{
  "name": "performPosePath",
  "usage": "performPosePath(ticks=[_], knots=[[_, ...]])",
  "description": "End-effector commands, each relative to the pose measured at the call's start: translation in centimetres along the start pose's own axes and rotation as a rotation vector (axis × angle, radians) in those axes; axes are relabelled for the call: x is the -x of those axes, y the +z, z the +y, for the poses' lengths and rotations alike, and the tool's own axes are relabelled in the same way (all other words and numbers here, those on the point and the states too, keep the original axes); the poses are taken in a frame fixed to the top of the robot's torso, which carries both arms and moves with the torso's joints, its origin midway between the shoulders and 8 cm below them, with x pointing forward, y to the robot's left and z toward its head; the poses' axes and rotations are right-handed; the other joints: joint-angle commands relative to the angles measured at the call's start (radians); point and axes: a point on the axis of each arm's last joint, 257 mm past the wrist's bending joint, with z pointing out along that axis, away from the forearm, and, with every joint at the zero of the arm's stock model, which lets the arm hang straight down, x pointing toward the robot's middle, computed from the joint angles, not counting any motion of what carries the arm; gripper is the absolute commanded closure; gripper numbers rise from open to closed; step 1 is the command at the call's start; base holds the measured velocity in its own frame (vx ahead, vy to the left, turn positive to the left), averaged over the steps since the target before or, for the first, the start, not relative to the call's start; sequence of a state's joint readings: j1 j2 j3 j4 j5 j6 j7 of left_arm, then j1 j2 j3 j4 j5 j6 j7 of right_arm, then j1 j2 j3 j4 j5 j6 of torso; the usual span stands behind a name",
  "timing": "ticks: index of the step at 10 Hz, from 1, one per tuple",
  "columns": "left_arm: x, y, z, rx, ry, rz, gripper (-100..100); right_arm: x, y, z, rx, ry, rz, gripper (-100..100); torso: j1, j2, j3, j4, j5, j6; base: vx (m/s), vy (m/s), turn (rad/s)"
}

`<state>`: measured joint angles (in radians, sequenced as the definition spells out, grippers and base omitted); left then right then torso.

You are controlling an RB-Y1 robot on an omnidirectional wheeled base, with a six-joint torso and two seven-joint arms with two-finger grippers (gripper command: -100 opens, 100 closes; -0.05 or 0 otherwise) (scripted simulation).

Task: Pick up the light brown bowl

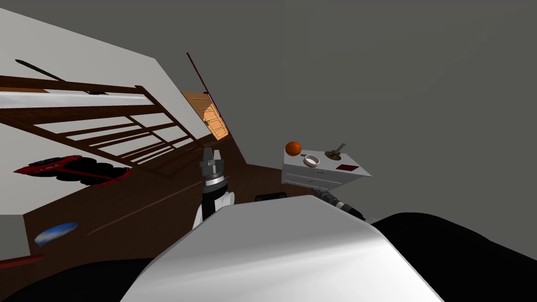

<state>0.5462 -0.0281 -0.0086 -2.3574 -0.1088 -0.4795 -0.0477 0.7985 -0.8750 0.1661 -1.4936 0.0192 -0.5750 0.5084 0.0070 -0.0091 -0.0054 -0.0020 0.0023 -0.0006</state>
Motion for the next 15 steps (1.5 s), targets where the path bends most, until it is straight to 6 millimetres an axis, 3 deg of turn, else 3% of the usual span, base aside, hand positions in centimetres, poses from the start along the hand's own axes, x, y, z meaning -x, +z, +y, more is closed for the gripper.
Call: performPosePath(ticks=[1, 6, 9, 14, 15], knots=[[0.0, 0.0, 0.0, 0.0, 0.0, 0.0, 0, -1.2, -0.9, -1.7, -0.025, -0.047, 0.066, -100, 0.0, 0.0, 0.0, 0.0, 0.0, 0.0, 0.12, 0.09, 0.009], [0.0, 0.0, 0.0, 0.0, 0.0, 0.0, 0, -2.4, -2.9, -5.2, -0.063, -0.155, 0.191, -100, -0.004, 0.001, 0.001, 0.0, -0.001, 0.0, 0.096, 0.056, 0.019], [0.0, 0.0, 0.0, 0.0, 0.0, 0.0, 0, -3.3, -4.9, -8.3, -0.102, -0.244, 0.3, -100, -0.005, 0.0, 0.0, 0.0, -0.001, 0.0, 0.112, 0.049, 0.026], [0.0, 0.0, 0.0, 0.0, 0.0, 0.0, 0, -2.8, -7.4, -12.1, -0.144, -0.358, 0.414, -100, -0.006, -0.001, 0.0, 0.0, -0.001, 0.0, 0.115, 0.034, 0.03], [0.0, 0.0, 0.0, 0.0, 0.0, 0.0, 0, -2.7, -8.6, -13.6, -0.164, -0.4, 0.46, -100, -0.006, 0.0, 0.0, 0.0, -0.002, 0.0, 0.11, 0.034, 0.039]])
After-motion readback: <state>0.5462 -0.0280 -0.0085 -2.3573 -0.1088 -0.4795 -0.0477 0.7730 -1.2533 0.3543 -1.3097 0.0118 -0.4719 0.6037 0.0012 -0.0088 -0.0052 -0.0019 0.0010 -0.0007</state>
